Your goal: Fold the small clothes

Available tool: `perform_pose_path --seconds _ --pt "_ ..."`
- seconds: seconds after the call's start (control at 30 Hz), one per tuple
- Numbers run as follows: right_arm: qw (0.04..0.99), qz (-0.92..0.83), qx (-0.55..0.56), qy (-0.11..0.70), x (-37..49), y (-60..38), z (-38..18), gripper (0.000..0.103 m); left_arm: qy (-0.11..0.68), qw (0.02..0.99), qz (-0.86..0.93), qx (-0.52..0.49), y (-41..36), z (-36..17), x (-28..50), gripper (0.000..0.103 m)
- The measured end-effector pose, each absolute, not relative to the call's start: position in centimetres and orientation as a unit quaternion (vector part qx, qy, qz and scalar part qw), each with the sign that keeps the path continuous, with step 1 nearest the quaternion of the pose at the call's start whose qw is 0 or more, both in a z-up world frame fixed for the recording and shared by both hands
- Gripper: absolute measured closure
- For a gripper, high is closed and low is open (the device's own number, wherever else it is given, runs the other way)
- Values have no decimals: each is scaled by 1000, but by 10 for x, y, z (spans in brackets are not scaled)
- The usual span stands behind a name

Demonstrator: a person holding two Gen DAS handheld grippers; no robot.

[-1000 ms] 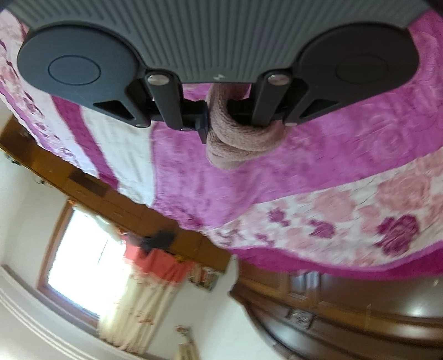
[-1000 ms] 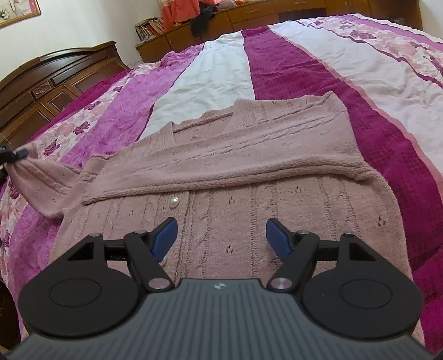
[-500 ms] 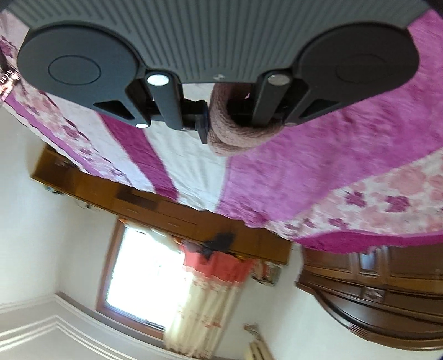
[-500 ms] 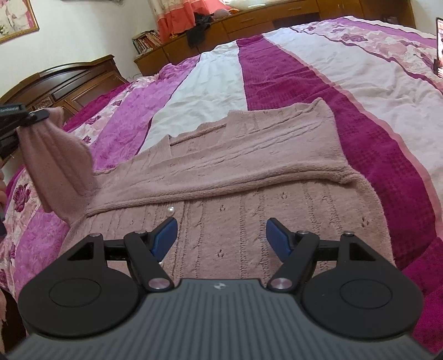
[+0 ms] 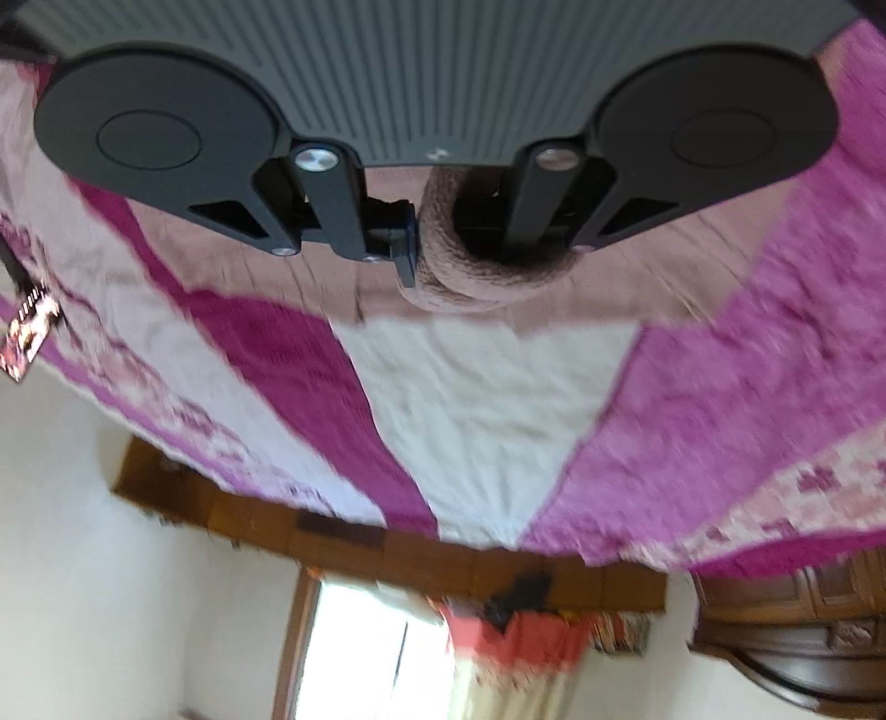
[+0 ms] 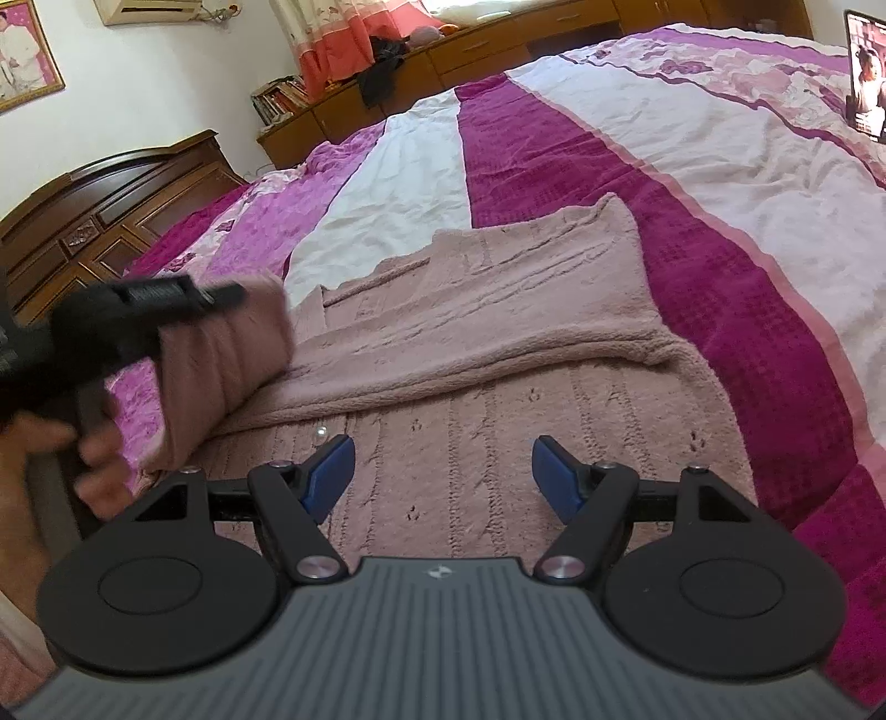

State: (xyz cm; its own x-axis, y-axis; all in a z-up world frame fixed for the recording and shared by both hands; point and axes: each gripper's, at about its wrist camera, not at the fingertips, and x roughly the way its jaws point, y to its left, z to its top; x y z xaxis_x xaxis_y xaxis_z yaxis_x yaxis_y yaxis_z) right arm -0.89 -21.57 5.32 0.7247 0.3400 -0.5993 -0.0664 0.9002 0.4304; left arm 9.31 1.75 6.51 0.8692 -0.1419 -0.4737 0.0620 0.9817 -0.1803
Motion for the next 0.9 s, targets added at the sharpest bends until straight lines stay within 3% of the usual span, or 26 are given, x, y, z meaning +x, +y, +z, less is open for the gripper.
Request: perform_pose_path --seconds 0.13,0.3,0.57,0.9 --pt "906 109 199 357 -8 -218 51 26 291 949 -77 -96 15 44 96 88" --pt "905 110 201 359 -5 -219 50 26 333 930 -104 -116 14 30 90 69" --pt "901 142 195 360 12 -209 66 26 346 926 -117 -94 27 42 64 61" --pt "875 219 206 381 65 -162 81 26 352 927 -83 -104 80 48 23 60"
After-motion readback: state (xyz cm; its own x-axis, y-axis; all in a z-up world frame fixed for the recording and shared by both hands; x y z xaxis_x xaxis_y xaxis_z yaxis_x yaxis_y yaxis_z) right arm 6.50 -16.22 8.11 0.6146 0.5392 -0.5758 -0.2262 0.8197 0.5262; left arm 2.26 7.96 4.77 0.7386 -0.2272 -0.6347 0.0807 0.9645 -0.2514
